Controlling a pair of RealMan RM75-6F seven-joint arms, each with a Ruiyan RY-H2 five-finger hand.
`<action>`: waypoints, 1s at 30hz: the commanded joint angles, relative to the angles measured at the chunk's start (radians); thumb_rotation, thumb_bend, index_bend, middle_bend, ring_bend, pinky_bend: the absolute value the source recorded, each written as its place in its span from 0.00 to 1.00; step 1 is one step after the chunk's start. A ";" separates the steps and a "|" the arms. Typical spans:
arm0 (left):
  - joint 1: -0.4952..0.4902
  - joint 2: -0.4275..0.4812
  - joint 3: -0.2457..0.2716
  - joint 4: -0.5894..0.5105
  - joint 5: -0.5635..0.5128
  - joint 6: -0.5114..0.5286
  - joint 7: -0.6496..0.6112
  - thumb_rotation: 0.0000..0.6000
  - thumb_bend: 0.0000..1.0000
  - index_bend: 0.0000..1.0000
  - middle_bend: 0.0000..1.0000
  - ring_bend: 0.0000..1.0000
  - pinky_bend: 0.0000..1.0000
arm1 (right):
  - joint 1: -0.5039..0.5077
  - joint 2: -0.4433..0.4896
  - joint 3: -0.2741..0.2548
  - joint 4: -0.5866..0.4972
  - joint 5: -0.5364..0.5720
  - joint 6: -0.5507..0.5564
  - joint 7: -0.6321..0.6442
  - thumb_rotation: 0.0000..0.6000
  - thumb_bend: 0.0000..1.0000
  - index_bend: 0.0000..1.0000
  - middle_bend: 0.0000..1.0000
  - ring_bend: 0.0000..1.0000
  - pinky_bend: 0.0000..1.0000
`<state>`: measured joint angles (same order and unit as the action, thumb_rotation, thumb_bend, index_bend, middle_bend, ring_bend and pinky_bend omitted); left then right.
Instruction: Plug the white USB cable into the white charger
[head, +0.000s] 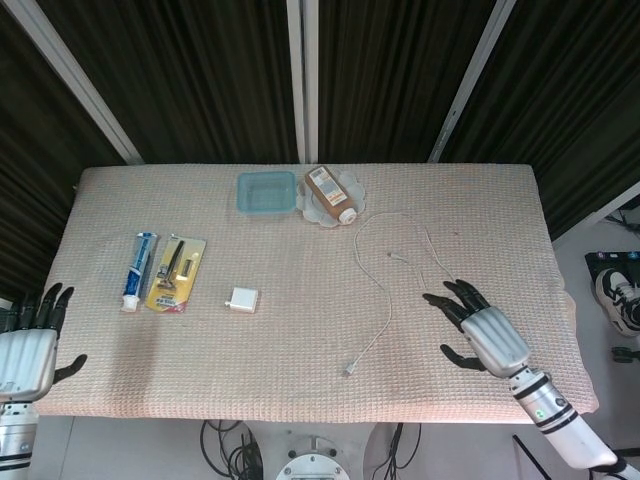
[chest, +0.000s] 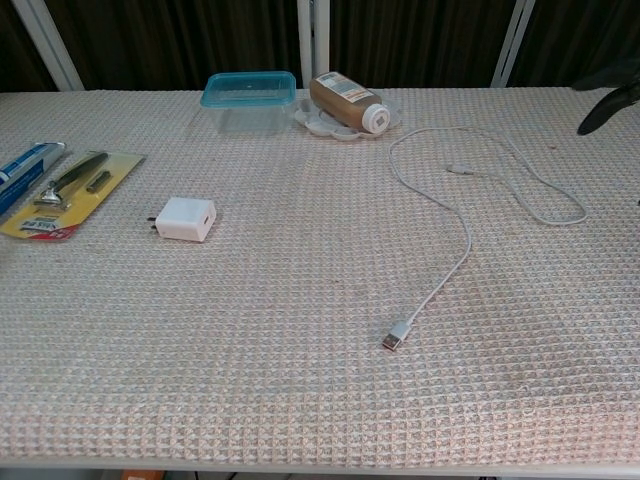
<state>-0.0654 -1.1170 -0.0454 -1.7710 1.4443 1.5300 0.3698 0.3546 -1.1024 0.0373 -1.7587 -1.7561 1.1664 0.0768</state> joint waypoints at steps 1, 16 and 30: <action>0.003 0.000 0.002 -0.001 0.005 0.004 0.000 1.00 0.11 0.08 0.01 0.00 0.00 | 0.138 -0.047 0.007 -0.040 -0.034 -0.189 -0.110 1.00 0.28 0.18 0.24 0.00 0.00; 0.016 -0.007 0.008 0.022 -0.008 0.002 -0.030 1.00 0.11 0.08 0.01 0.00 0.00 | 0.284 -0.276 0.001 0.088 0.027 -0.374 -0.375 1.00 0.31 0.33 0.28 0.00 0.00; 0.004 -0.018 0.003 0.046 -0.010 -0.021 -0.049 1.00 0.11 0.08 0.01 0.00 0.00 | 0.244 -0.383 -0.045 0.152 0.065 -0.278 -0.432 1.00 0.31 0.38 0.28 0.00 0.00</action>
<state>-0.0614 -1.1345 -0.0421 -1.7251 1.4342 1.5092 0.3212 0.6014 -1.4808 -0.0049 -1.6114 -1.6955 0.8855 -0.3506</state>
